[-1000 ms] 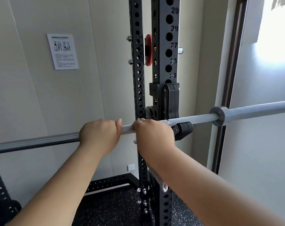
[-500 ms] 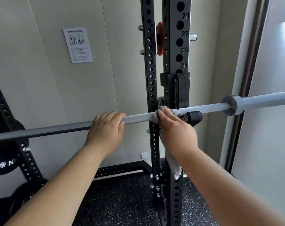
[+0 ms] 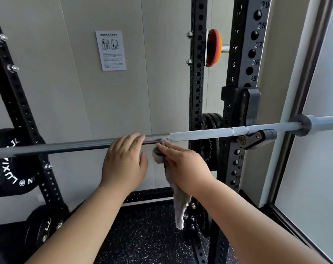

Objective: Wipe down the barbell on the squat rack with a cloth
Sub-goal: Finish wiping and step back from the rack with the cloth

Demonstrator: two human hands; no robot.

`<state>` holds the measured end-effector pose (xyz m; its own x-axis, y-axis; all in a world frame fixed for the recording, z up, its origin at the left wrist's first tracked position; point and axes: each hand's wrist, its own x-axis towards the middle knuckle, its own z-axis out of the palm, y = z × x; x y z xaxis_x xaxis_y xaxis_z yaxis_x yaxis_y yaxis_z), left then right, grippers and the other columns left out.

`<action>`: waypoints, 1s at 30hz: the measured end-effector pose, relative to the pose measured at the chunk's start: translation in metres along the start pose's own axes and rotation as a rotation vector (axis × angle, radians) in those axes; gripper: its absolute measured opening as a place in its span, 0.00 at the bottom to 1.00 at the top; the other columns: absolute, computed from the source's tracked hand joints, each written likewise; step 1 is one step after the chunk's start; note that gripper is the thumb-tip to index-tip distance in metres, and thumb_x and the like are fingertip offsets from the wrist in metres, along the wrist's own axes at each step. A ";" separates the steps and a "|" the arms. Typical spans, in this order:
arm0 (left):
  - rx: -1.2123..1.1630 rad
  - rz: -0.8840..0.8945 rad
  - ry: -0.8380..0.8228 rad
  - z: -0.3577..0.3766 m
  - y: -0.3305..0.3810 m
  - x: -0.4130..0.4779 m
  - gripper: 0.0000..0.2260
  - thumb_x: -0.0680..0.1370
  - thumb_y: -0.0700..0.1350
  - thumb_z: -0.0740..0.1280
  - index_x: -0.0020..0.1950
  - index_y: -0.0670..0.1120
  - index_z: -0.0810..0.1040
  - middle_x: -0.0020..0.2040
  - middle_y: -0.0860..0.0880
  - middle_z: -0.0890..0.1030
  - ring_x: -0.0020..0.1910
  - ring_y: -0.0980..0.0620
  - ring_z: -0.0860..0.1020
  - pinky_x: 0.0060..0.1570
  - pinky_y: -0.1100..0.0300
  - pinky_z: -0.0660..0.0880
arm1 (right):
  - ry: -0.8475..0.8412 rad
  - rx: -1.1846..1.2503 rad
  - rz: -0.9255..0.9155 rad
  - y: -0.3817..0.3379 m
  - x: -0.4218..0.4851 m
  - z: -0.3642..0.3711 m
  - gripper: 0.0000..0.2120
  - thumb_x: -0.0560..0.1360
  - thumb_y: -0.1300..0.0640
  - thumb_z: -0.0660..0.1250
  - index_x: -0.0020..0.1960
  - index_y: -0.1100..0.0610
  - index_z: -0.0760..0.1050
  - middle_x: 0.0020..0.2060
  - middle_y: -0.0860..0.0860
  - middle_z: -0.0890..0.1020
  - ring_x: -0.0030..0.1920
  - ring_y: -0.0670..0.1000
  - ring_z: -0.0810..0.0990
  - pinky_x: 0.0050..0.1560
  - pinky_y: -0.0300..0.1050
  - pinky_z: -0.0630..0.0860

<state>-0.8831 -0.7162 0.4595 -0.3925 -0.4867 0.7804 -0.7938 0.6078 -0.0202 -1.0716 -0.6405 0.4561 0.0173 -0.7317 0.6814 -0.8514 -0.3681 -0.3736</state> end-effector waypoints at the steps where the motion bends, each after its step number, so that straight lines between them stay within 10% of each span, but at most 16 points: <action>1: -0.021 0.004 0.008 -0.003 -0.007 -0.007 0.21 0.79 0.48 0.61 0.70 0.43 0.78 0.71 0.45 0.78 0.69 0.42 0.75 0.73 0.47 0.68 | 0.009 0.069 -0.021 -0.004 -0.006 0.002 0.21 0.80 0.61 0.66 0.70 0.44 0.79 0.66 0.36 0.80 0.61 0.37 0.81 0.59 0.44 0.82; 15: -0.109 0.009 -0.498 -0.011 -0.108 -0.110 0.16 0.84 0.54 0.59 0.69 0.53 0.79 0.66 0.57 0.80 0.65 0.53 0.76 0.69 0.55 0.72 | 0.019 0.038 0.448 -0.053 -0.048 0.064 0.13 0.82 0.54 0.66 0.65 0.46 0.75 0.52 0.38 0.82 0.52 0.44 0.81 0.48 0.38 0.76; 21: -0.055 -0.120 -0.573 -0.055 -0.121 -0.149 0.11 0.85 0.54 0.59 0.60 0.56 0.79 0.57 0.59 0.81 0.56 0.54 0.77 0.56 0.56 0.74 | -0.044 -0.099 0.454 -0.059 -0.082 0.048 0.12 0.82 0.58 0.62 0.63 0.48 0.77 0.60 0.46 0.78 0.51 0.51 0.81 0.51 0.52 0.81; 30: -0.075 -0.168 -0.717 -0.114 -0.080 -0.240 0.09 0.83 0.55 0.60 0.55 0.57 0.79 0.51 0.59 0.79 0.52 0.55 0.77 0.51 0.54 0.77 | -0.148 -0.048 0.572 -0.097 -0.180 0.031 0.14 0.80 0.57 0.63 0.63 0.45 0.77 0.62 0.46 0.73 0.54 0.49 0.78 0.53 0.43 0.76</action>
<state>-0.6723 -0.5765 0.3445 -0.4956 -0.8519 0.1691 -0.8463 0.5175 0.1268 -0.9759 -0.4908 0.3506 -0.3817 -0.8796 0.2840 -0.7699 0.1326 -0.6243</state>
